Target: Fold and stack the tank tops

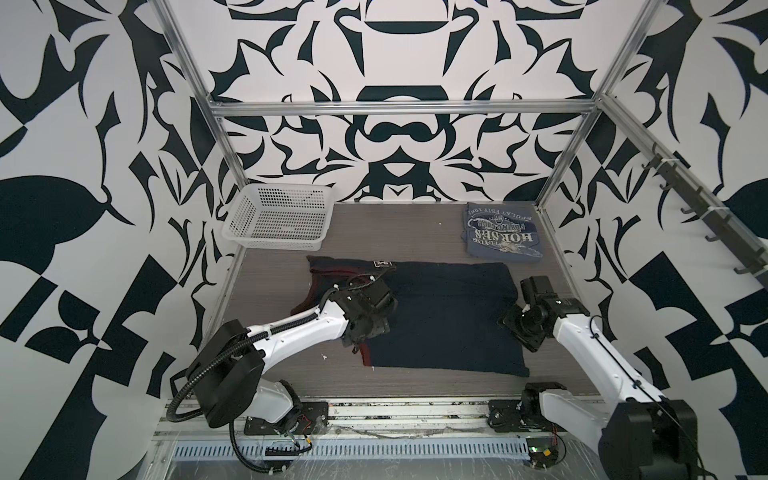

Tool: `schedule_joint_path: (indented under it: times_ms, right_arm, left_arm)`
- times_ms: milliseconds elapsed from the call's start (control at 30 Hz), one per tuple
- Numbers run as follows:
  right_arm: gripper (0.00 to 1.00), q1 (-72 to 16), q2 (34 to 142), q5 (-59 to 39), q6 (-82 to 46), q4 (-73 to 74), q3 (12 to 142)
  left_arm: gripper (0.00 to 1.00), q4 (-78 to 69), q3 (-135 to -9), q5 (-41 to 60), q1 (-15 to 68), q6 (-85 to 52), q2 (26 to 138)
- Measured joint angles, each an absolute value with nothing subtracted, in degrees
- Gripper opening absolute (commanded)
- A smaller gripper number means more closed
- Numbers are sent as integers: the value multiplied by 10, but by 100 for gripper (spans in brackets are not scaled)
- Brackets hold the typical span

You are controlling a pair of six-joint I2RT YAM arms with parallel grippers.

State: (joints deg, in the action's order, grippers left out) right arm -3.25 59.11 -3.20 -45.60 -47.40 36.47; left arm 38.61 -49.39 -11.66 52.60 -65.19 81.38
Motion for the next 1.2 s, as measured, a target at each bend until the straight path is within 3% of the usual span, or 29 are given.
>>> schedule_joint_path:
  times_ms: [233, 467, 700, 933, 1200]
  right_arm:
    - [70, -55, 536, 1, -524, -537, 335]
    - [69, -77, 545, 7, -558, -555, 322]
    - [64, -124, 558, 3, -602, -547, 288]
    - [61, -139, 657, -3, -597, -477, 296]
    - [64, -139, 802, -6, -534, -412, 400]
  left_arm:
    - [68, 366, -447, -102, 584, -722, 803]
    - [62, 341, -410, -89, 600, -758, 803]
    - [40, 314, -413, -90, 599, -763, 830]
    - [22, 290, -432, -96, 580, -742, 855]
    - [15, 267, -446, -102, 498, -711, 856]
